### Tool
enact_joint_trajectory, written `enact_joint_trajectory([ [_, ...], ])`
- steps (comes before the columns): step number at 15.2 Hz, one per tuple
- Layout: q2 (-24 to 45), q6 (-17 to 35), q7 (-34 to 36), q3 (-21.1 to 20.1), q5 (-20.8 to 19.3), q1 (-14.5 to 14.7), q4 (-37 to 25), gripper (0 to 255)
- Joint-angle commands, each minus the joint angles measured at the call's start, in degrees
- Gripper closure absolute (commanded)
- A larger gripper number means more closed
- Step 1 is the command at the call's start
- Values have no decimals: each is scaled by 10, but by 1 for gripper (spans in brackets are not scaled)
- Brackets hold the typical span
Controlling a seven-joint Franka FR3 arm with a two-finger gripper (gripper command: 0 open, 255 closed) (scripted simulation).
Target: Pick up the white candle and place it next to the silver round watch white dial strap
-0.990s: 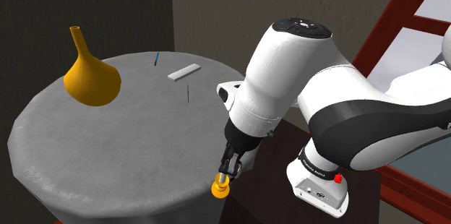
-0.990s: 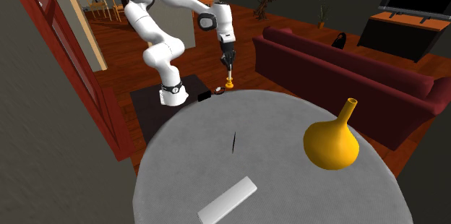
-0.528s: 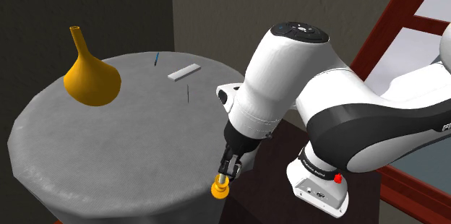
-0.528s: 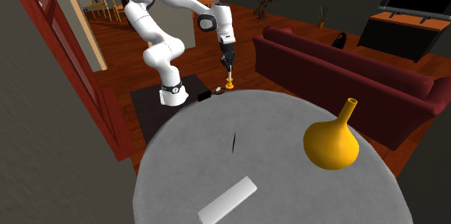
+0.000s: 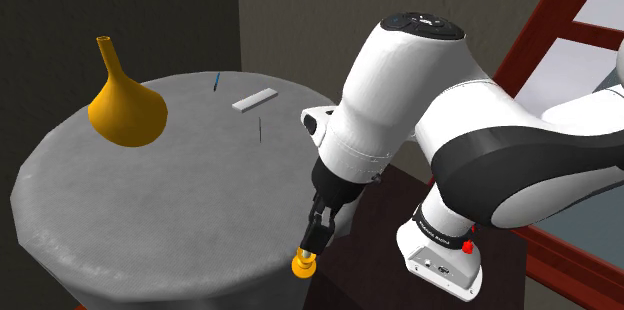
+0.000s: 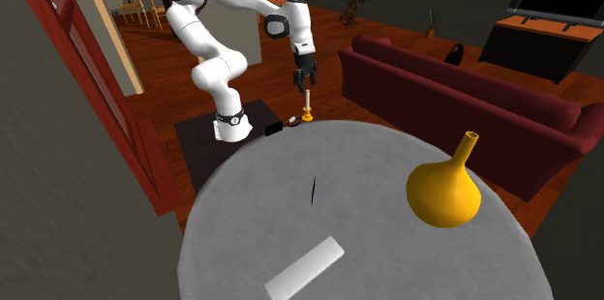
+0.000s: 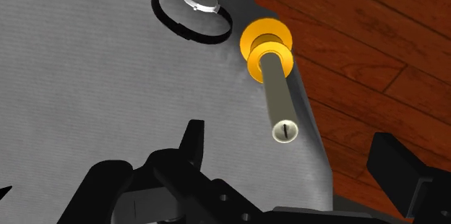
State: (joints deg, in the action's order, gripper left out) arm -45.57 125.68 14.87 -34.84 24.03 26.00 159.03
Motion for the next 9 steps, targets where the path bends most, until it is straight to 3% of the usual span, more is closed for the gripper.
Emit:
enact_joint_trajectory([
  [1,-27,-47,3,15,-9,5,-19,0],
  [2,-36,-65,4,22,-13,5,-29,0],
  [9,-36,-65,4,23,-13,5,-29,0],
])
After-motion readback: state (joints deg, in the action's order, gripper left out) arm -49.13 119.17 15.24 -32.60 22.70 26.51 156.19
